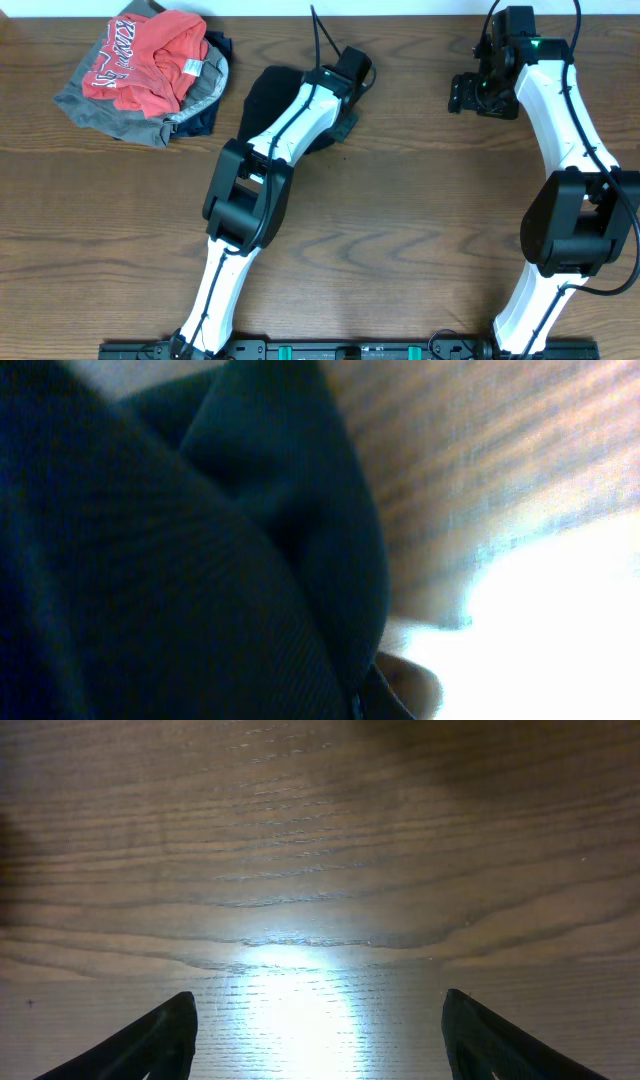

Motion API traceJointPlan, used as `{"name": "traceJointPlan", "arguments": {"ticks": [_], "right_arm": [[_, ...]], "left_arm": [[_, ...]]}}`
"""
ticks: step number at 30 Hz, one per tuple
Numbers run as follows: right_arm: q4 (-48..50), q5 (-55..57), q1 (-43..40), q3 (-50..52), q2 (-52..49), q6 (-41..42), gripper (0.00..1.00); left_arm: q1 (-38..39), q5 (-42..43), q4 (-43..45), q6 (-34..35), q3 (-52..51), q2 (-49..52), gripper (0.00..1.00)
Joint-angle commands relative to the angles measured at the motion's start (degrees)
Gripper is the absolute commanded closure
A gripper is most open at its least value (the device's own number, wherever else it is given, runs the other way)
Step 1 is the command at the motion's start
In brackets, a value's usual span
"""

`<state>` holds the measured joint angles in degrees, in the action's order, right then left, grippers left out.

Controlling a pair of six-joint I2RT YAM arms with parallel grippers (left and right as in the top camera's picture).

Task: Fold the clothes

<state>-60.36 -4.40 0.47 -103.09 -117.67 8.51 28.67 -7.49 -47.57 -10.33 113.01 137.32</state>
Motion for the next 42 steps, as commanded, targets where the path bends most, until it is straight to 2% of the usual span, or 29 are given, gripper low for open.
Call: {"name": "traceJointPlan", "arguments": {"ticks": [1,8,13,19,27,30,35,42], "right_arm": [[0.3,0.5,-0.3,-0.7,1.2,-0.5,0.23],[0.3,0.5,-0.1,-0.7,1.2,-0.4,0.23],[0.3,0.5,-0.1,-0.7,1.2,-0.4,0.23],[0.3,0.5,0.4,-0.7,1.2,-0.4,0.23],[0.1,0.5,0.4,-0.7,1.2,-0.4,0.23],[0.2,0.5,0.4,-0.7,1.2,-0.4,0.23],[0.0,0.0,0.4,-0.7,1.2,-0.4,0.24],[-0.3,-0.2,0.5,-0.7,1.2,0.7,0.24]], "left_arm": [[-2.0,1.8,-3.1,0.1,1.2,-3.8,0.94],[-7.2,1.7,-0.7,-3.1,1.7,-19.2,0.94],[-11.7,-3.6,3.5,-6.1,1.7,-28.0,0.95],[-17.5,-7.4,12.6,-17.8,1.7,-33.5,0.94],[-28.3,-7.6,23.0,-39.5,1.7,-31.9,0.94],[-32.6,-7.6,27.2,-45.3,1.7,-30.2,0.94],[-39.0,-5.4,32.7,-50.9,1.6,-25.9,0.94],[-44.8,-3.1,38.3,-51.1,1.6,-20.4,0.94]]}}
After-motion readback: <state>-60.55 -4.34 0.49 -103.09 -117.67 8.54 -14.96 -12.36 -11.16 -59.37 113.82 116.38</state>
